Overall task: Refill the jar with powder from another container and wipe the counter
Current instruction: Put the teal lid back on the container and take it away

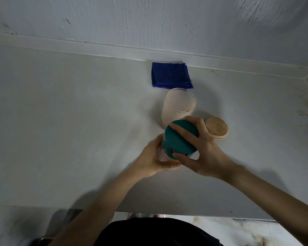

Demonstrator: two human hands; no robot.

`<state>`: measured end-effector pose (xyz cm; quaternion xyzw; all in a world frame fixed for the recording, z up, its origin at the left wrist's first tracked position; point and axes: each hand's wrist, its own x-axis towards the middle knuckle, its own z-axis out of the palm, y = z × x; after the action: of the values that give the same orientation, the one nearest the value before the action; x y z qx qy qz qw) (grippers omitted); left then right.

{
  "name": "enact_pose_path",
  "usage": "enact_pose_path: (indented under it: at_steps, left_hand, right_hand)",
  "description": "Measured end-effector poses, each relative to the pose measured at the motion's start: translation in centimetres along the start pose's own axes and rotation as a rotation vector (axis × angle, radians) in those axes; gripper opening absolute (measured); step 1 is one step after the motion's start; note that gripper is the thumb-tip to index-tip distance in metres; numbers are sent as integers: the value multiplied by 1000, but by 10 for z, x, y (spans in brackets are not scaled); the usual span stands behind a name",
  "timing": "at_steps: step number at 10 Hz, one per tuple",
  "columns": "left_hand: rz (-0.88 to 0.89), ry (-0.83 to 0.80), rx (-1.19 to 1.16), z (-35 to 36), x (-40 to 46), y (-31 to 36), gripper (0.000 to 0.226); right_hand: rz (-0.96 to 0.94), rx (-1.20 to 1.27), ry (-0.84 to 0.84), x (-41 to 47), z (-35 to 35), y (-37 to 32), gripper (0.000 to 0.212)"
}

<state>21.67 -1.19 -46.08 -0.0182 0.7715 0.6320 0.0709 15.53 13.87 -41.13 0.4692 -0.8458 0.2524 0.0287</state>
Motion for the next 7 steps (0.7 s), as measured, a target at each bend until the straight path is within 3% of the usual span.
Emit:
enact_pose_path:
  at_steps: [2, 3, 4, 6, 7]
  left_hand:
    - [40, 179, -97, 22, -2, 1, 57]
    - [51, 413, -42, 39, 1, 0, 56]
    - [72, 441, 5, 42, -1, 3, 53]
    - [57, 341, -47, 27, 2, 0, 65]
    - [45, 168, -46, 11, 4, 4, 60]
  right_hand:
    - [142, -21, 220, -4, 15, -13, 57]
    - [287, -10, 359, -1, 27, -22, 58]
    - [314, -10, 380, 1, 30, -25, 59]
    - [293, 194, 265, 3, 24, -20, 70]
    - [368, 513, 116, -10, 18, -10, 68]
